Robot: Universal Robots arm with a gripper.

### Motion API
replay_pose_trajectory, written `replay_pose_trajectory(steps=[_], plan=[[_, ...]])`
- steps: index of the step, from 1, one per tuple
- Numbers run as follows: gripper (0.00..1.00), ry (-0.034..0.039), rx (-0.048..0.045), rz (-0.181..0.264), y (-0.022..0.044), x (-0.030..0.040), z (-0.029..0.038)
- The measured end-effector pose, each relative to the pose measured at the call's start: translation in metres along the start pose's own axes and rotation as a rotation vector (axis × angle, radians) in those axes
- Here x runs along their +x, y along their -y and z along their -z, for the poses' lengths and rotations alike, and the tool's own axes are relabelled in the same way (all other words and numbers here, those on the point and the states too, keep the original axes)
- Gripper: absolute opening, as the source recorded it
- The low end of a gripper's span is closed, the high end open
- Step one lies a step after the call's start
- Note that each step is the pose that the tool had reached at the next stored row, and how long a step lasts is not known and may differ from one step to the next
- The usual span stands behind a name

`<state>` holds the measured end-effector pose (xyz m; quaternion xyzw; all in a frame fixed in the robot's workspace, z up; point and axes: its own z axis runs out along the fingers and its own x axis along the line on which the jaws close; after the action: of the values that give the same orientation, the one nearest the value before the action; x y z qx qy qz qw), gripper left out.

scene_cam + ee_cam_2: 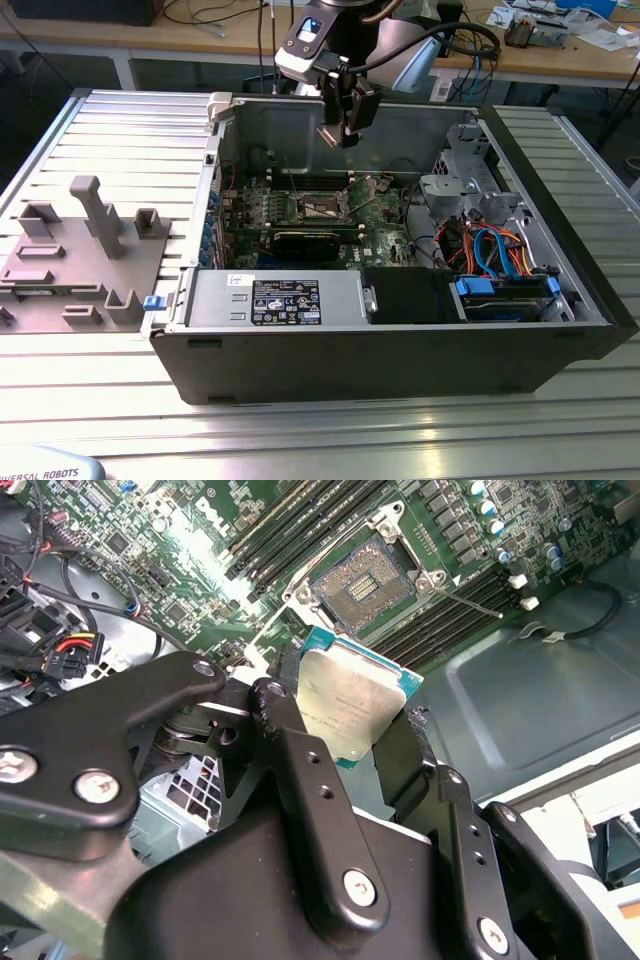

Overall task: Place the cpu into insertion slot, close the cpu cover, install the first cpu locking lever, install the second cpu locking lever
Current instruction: 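Place the cpu into insertion slot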

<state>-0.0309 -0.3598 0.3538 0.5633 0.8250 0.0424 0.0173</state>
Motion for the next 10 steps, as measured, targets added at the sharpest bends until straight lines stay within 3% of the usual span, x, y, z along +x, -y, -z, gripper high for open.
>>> replay_pose_trajectory(steps=[10], plan=[[0.54, 0.0006, -0.0002, -0.007, 0.0000, 0.0000, 0.0000]])
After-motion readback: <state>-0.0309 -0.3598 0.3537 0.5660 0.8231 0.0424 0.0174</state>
